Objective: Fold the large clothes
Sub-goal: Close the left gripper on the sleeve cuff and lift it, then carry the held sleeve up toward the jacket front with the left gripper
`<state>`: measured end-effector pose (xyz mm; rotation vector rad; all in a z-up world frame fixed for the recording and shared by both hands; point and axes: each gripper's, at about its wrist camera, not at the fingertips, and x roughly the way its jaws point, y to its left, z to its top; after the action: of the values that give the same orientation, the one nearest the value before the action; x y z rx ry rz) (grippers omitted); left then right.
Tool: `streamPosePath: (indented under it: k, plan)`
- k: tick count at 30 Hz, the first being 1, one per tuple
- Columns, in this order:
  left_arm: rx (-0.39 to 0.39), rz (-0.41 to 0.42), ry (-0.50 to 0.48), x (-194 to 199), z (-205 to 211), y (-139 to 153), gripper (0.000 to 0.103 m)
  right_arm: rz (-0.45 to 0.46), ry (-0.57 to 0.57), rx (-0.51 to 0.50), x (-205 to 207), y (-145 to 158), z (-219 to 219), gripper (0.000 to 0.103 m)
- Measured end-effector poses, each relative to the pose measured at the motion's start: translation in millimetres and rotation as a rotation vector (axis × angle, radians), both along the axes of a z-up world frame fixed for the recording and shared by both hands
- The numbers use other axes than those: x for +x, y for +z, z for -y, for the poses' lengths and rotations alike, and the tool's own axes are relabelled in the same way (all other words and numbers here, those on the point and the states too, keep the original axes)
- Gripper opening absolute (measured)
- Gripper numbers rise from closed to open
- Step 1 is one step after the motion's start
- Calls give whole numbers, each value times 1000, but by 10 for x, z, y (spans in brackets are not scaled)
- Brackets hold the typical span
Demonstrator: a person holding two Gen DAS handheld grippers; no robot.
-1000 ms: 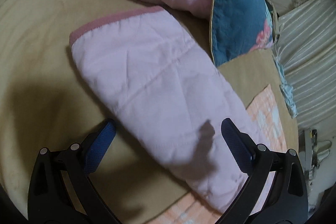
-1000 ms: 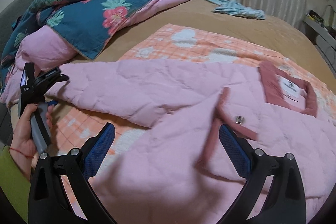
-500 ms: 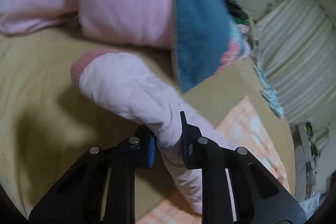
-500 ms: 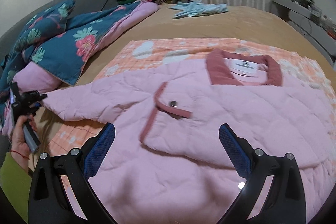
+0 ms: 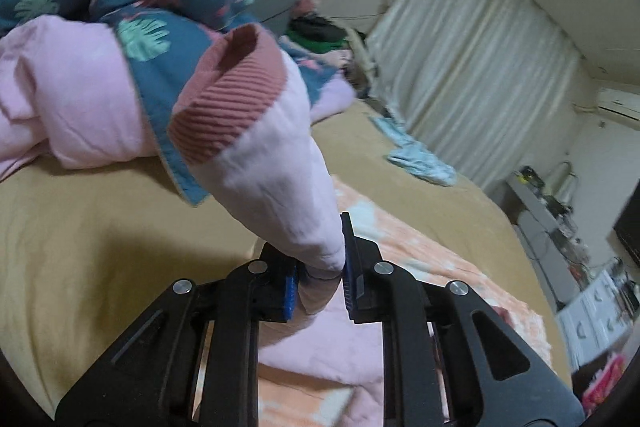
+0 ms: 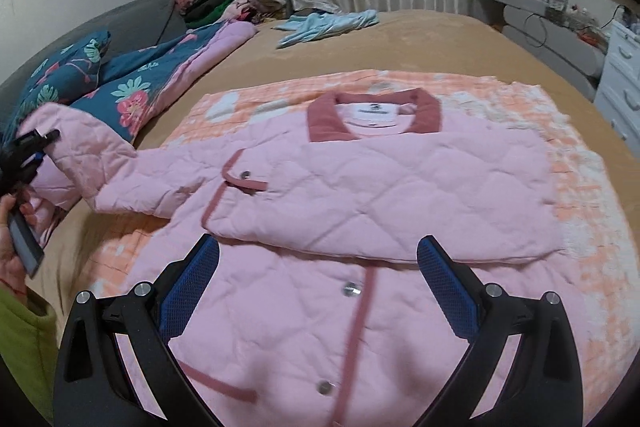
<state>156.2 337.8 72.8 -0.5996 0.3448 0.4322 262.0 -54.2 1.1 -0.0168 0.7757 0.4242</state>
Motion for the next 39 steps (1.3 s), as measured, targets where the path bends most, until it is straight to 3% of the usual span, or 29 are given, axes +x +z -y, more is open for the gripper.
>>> streamPosePath:
  k: [10, 19, 39]
  plan:
    - [80, 9, -82, 32, 505, 545, 10, 40, -23, 46, -219, 230, 335, 99]
    - [104, 41, -153, 28, 881, 848, 10, 88, -41, 55, -421, 411, 508, 99]
    - [173, 36, -374, 266, 1807, 955, 10, 122, -119, 123, -613, 578, 1052, 99]
